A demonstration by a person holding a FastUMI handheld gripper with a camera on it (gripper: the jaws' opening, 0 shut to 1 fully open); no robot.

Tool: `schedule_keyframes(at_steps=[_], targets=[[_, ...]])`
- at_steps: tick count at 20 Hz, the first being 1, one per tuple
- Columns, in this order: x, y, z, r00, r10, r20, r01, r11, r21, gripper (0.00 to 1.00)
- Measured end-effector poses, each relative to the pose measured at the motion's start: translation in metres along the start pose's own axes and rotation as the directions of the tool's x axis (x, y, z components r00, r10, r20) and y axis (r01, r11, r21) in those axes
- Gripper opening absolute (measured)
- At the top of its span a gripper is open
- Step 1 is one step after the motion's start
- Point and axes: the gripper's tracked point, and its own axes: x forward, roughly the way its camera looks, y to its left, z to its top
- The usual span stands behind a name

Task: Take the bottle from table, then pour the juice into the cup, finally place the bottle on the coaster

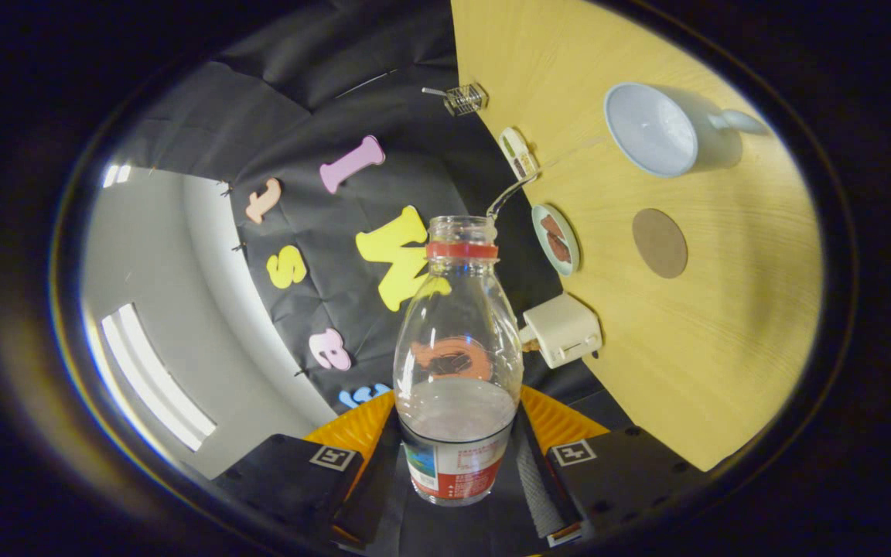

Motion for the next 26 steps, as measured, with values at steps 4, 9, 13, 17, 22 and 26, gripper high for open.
schedule_keyframes(at_steps=[4,9,13,17,22,26], targets=[[0.006,0.005,0.001,1.000,0.003,0.007,-0.004,0.999,0.049,0.77],[0.005,0.012,0.009,0.999,0.028,0.023,-0.032,0.988,0.151,0.77],[0.001,0.025,0.016,0.997,0.065,0.038,-0.071,0.979,0.189,0.77],[0.000,0.036,0.011,0.995,0.091,0.037,-0.098,0.967,0.234,0.77],[0.000,0.059,-0.003,0.992,0.125,0.025,-0.127,0.961,0.245,0.77],[-0.002,0.093,-0.009,0.983,0.180,0.028,-0.181,0.952,0.246,0.77]])
